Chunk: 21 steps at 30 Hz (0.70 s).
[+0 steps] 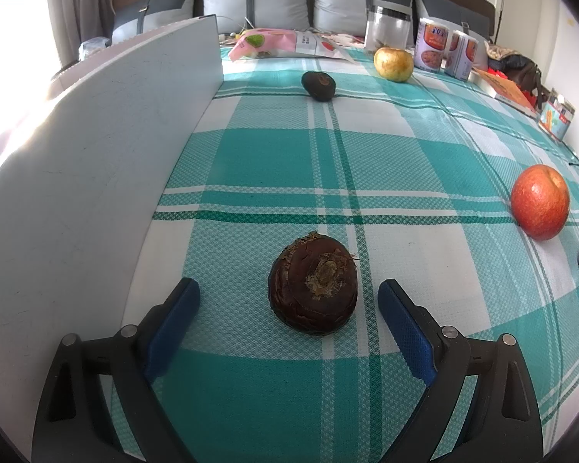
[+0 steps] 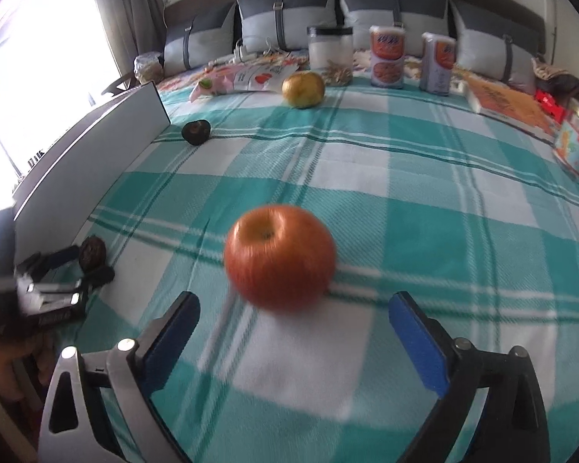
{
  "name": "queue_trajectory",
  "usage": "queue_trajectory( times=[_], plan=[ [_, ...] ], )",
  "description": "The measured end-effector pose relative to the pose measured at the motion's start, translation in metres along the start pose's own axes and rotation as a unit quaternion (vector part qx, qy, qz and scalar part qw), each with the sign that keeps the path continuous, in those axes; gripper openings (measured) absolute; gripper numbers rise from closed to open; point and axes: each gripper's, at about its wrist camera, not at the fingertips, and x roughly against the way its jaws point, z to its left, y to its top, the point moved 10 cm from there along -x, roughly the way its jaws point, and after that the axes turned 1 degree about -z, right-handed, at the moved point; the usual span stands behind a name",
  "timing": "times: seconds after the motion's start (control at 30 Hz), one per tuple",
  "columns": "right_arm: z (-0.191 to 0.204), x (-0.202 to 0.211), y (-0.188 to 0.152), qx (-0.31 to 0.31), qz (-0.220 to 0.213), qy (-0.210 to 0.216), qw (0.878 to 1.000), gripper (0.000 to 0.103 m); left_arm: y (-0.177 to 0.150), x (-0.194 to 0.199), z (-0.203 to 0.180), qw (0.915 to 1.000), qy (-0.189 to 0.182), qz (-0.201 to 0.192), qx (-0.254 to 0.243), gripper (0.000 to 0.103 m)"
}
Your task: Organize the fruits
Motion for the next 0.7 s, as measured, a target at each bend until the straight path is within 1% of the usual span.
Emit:
queue_trajectory(
  times=[0.03,0.07,0.2,0.27,0.37,0.7],
  plan=[
    [-0.002,0.003,-0.008,0.006,-0.001,-0.01,1.0,0.103,0.0,0.0,0.0,1.0,0.0,0.0,0.0,0.095],
    [-0.004,0.004,-0.018,0.015,-0.001,-0.022,1.0,0.103,0.0,0.0,0.0,1.0,0.0,0.0,0.0,0.095],
    [-0.012,-0.009,-0.044,0.043,0.027,-0.059,0.997,0.103,0.0,0.0,0.0,1.0,0.0,0.0,0.0,0.095],
    [-0.014,-0.009,-0.046,0.037,0.016,-0.054,0.998,0.103,0.0,0.0,0.0,1.0,0.0,0.0,0.0,0.095],
    [-0.017,-0.011,-0.046,0.03,0.018,-0.047,0.998,0.103,0.0,0.0,0.0,1.0,0.0,0.0,0.0,0.095],
    [-0.015,-0.009,-0.05,0.03,0.013,-0.051,0.998,0.103,0.0,0.0,0.0,1.0,-0.001,0.0,0.0,0.095]
  ],
)
